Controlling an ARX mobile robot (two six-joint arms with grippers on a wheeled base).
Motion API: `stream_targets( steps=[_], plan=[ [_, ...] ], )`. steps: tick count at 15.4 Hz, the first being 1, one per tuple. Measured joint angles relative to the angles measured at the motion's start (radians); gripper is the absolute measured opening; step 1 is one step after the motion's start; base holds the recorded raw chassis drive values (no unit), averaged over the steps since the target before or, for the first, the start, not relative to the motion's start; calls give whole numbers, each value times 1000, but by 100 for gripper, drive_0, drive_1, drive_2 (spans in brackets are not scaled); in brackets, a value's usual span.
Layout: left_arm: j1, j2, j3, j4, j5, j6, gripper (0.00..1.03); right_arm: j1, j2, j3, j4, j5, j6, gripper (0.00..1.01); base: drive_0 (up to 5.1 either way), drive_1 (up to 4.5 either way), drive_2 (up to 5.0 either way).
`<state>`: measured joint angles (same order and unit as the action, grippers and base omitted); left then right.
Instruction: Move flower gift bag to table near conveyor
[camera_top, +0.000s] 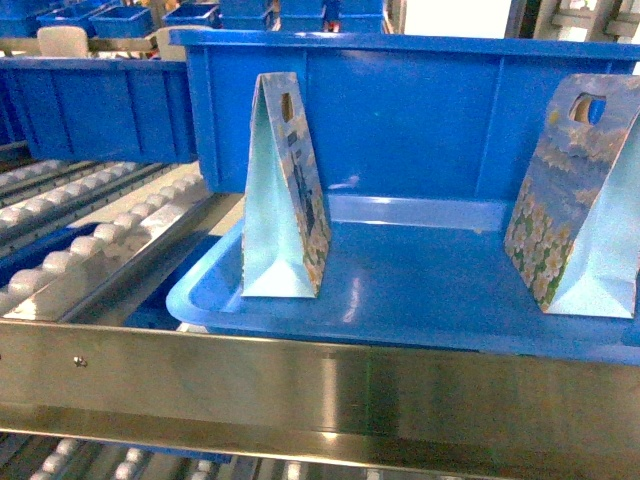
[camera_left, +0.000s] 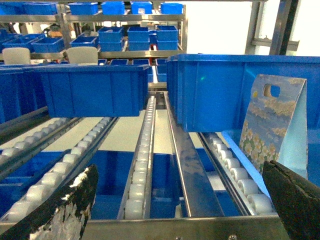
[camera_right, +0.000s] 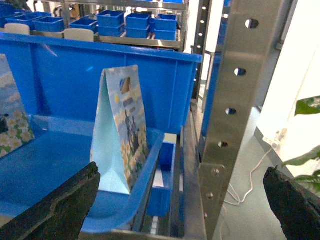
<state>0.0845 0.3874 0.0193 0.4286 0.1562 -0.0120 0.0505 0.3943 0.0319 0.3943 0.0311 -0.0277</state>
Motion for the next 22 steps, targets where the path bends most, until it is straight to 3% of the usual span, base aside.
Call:
stream_targets(
  steps=[2,3,6,8,10,11,15,22],
  plan=[
    [-34,330,99,273,14,-10,98,-3,298,105,217,-44,-19,98,0,0,0],
    [-53,444,165,346,19,-11,98,3,403,155,269,-51,-26,98,0,0,0],
    [-159,740,395,298,29,-5,98,31,681,321,292,-78,-55,98,0,0,0],
    [-235,838,532,288,18,-13,98,41,773,420,266,-75,-52,98,0,0,0],
    [-306,887,618,305,-31,-11,98,77,838,514,261,-62,-45,98,0,0,0],
    [-315,889,618,298,-32,-7,98,93,842,528,267,-24,-53,98,0,0,0],
    [-304,890,618,298,-42,-7,98,109,829,528,213,-19,-72,98,0,0,0],
    [-306,890,618,299,-40,-7,98,173,925,609,145,97,-105,98,0,0,0]
  ],
)
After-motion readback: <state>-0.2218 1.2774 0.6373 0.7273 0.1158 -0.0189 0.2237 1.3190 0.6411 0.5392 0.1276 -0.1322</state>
